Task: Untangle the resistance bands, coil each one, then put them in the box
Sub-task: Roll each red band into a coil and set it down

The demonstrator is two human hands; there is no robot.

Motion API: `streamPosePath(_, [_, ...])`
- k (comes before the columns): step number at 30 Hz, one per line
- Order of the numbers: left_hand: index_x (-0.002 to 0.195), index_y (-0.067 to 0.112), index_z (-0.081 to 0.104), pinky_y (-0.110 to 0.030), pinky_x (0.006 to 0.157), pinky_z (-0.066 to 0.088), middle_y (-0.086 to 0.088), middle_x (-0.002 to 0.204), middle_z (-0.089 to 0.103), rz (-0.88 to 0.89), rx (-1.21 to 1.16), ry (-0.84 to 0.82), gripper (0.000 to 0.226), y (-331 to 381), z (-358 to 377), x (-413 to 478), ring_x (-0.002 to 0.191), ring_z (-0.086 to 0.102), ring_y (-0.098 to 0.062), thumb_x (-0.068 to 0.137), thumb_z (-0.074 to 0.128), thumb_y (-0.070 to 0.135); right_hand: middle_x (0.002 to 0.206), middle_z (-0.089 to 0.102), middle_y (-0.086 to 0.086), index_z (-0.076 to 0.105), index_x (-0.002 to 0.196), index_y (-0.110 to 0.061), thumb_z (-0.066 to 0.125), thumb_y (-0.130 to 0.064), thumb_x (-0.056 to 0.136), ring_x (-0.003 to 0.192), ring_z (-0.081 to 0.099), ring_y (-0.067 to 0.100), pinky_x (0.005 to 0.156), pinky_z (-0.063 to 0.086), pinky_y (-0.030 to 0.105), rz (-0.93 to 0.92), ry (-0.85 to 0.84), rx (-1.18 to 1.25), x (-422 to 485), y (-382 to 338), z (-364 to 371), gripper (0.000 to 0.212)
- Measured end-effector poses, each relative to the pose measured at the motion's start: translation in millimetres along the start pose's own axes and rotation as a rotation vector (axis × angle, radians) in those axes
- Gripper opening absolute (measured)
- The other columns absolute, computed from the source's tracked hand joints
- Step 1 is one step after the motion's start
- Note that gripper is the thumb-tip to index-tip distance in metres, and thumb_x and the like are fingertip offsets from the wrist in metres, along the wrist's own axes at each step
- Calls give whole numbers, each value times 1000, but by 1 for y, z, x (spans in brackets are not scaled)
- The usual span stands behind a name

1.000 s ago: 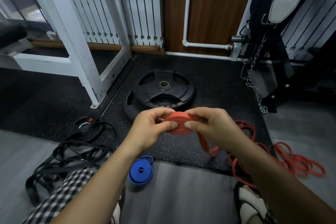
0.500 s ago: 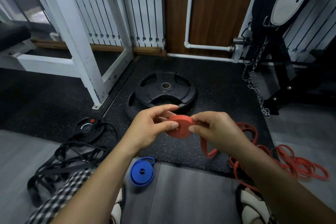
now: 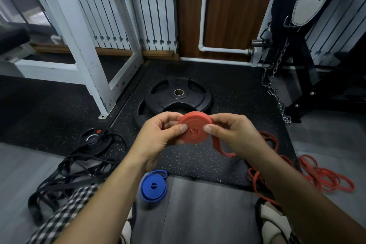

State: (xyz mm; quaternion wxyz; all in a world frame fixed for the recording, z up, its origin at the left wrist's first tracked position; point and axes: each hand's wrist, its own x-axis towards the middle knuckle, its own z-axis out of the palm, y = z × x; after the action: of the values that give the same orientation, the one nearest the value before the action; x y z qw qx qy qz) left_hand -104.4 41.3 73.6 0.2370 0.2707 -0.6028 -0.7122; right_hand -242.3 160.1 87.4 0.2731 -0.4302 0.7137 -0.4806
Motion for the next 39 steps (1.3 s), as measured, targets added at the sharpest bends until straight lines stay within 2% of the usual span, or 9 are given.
streamPosePath(3, [95, 23, 67, -27, 64, 52, -3, 78, 66, 35, 270, -134, 27, -3, -1, 0, 72, 62, -17, 77, 67, 2, 76, 68, 0, 71, 91, -25, 67, -24, 82, 73, 64, 19, 72, 55, 38, -28, -45, -273, -3, 4, 0, 9])
streamPosePath(5, [89, 21, 67, -29, 68, 53, 0, 75, 68, 80, 301, -118, 26, -5, 2, 0, 72, 63, -15, 76, 67, -1, 74, 68, -4, 71, 93, -24, 67, -27, 82, 72, 63, 14, 72, 54, 37, -50, -46, -349, -4, 5, 2, 11])
streamPosePath(9, [87, 14, 67, -15, 59, 52, 6, 69, 72, 138, 147, -38, 25, -2, 8, -2, 66, 66, -3, 76, 64, -8, 83, 70, -8, 68, 95, -21, 71, -16, 79, 79, 67, 5, 78, 54, 23, 23, -25, -66, 0, 1, -1, 18])
streamPosePath(17, [89, 16, 66, -21, 57, 55, 2, 74, 73, 70, -190, 129, 24, -4, 15, -2, 69, 68, -9, 66, 64, 16, 78, 70, -1, 69, 79, -30, 72, -22, 75, 71, 62, 9, 69, 52, 26, 101, 0, 198, 0, -3, -2, 9])
streamPosePath(21, [91, 14, 64, -20, 58, 56, 4, 74, 72, 73, -214, 128, 20, -9, 22, -2, 70, 68, -7, 72, 62, 13, 72, 70, -9, 69, 83, -23, 68, -16, 79, 68, 64, -1, 64, 49, 10, 74, 26, 274, -2, -3, 5, 8])
streamPosePath(24, [91, 15, 64, -19, 61, 54, 4, 74, 72, 54, -99, 59, 16, -7, 18, 0, 71, 67, -7, 78, 62, 6, 69, 70, -13, 68, 80, -28, 68, -14, 81, 69, 64, -3, 65, 49, 10, 37, 28, 175, -2, -1, -1, 14])
streamPosePath(28, [98, 22, 65, -15, 76, 52, 6, 94, 69, 166, 215, -74, 32, -2, 4, 2, 85, 64, -1, 76, 67, 0, 80, 65, -2, 71, 85, -23, 70, -19, 80, 77, 62, 15, 73, 50, 31, -52, -7, -237, -2, 4, -5, 6])
streamPosePath(31, [88, 26, 67, -12, 74, 48, 12, 82, 70, 217, 358, -129, 32, -3, 4, 0, 80, 62, 1, 74, 69, -2, 80, 63, -1, 72, 90, -20, 70, -19, 80, 78, 60, 14, 75, 48, 34, -90, -56, -286, -3, 4, 1, 10])
streamPosePath(39, [83, 12, 66, -14, 59, 51, 5, 67, 71, 123, 3, 55, 20, -3, 10, -2, 64, 65, -2, 72, 65, -5, 85, 70, 0, 67, 85, -25, 75, -19, 74, 80, 66, 15, 78, 55, 30, 8, 22, -26, 0, 3, 1, 15])
